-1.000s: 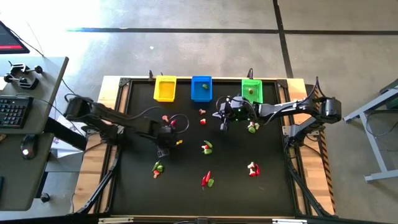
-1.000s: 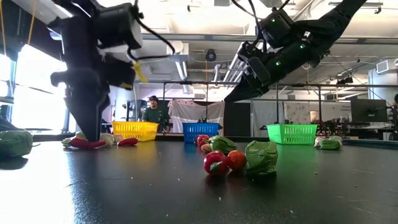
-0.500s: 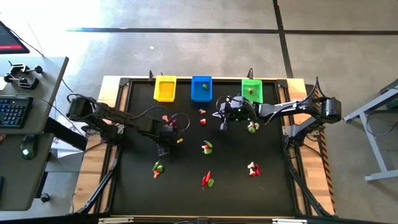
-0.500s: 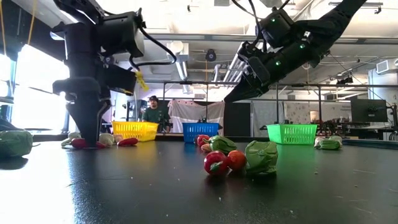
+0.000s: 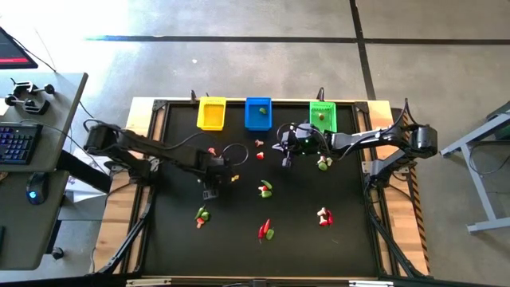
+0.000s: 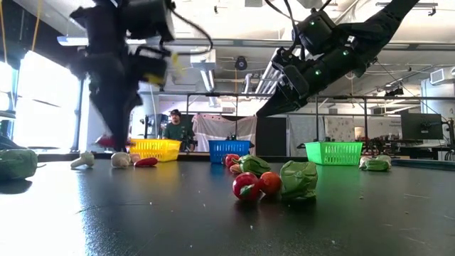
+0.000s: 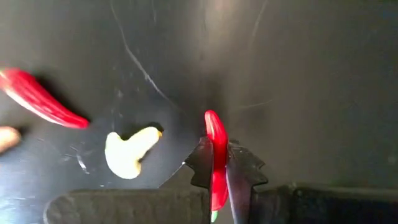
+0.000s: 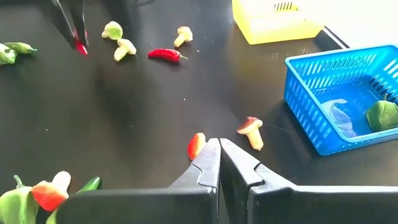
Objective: Sort produce into baskets
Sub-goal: Put the red chili into the yellow bin
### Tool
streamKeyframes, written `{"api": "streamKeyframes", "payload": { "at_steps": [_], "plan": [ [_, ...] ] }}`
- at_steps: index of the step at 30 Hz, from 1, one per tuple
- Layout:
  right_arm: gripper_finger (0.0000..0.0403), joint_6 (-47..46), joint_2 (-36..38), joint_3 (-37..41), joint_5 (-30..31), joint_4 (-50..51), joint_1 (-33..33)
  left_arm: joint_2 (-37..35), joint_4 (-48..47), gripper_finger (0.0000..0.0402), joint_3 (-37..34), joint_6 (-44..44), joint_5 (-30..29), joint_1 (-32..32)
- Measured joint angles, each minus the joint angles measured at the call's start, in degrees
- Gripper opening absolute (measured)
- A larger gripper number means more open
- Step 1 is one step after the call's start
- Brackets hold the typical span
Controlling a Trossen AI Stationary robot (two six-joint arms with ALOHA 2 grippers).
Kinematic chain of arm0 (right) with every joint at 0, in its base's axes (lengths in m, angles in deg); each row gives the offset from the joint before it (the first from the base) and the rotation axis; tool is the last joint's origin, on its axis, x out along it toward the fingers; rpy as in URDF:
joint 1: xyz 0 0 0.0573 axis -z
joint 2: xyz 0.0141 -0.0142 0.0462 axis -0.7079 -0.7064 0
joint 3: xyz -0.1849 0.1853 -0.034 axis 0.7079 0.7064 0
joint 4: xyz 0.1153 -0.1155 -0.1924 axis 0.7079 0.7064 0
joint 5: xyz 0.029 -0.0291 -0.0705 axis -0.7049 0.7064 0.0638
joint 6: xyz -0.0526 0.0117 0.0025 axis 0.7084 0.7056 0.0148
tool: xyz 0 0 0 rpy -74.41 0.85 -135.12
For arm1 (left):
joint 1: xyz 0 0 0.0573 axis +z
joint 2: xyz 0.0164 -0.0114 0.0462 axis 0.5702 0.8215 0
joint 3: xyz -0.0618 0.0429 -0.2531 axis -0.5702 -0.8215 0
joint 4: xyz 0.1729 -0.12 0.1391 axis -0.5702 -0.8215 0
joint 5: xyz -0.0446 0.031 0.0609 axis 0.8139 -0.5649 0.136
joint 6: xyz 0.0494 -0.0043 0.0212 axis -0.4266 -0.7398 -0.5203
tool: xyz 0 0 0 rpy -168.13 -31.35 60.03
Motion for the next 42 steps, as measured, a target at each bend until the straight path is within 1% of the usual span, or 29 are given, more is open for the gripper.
{"api": "streamKeyframes", "payload": {
  "at_steps": [3,5,8,11,14,17,20,23,28,32,35,38,42],
  "plan": [
    [0.0,-0.15,0.0,0.0,0.0,0.39,-0.01,-3.09,-0.32,0.0006,1.43,-0.63,-0.94,3.13],
    [0.0,-0.71,0.0,0.0,0.0,0.66,0.0,-5.88,0.61,0.0006,1.67,-2.19,-1.83,6.67],
    [0.0,-1.25,0.0,0.0,0.0,0.71,-0.01,-9.28,1.92,0.0006,1.66,-4.96,-2.77,14.34],
    [0.0,-1.35,0.0,0.0,0.0,0.71,0.0,-10.94,5.29,0.0006,1.66,-8.08,-2.81,22.87],
    [0.0,-2.64,0.0,0.0,0.0,0.66,-0.01,-10.54,9.54,0.0006,1.66,-10.4,-2.82,30.86],
    [0.0,-4.18,0.0,0.0,0.0,0.47,0.0,-9.02,15.18,0.0006,1.66,-10.67,-3.03,37.43],
    [0.0,-6.08,0.0,0.0,0.01,0.29,-0.01,-6.91,19.13,0.0006,1.66,-11.94,-2.8,42.64],
    [0.0,-7.75,0.0,0.0,0.0,0.27,-0.01,-3.67,20.09,0.0007,1.66,-13.01,-2.59,47.03],
    [0.0,-10.45,0.0,0.0,0.02,-0.68,0.01,2.81,22.4,0.0009,1.62,-16.05,-0.86,51.94],
    [0.0,-13.29,0.0,0.0,0.04,-2.26,0.01,6.15,26.03,0.001,1.59,-18.68,2.02,53.4],
    [0.0,-15.93,0.0,0.0,1.38,-2.68,0.01,7.23,28.02,0.0014,1.59,-19.17,2.24,53.76],
    [0.0,-16.89,0.0,0.0,3.45,-2.68,0.02,7.14,28.09,0.0031,1.59,-19.56,2.19,53.62],
    [0.0,-14.78,0.0,0.0,4.42,-2.7,0.05,6.11,28.19,0.0069,1.59,-18.83,2.08,52.83]
  ]
}}
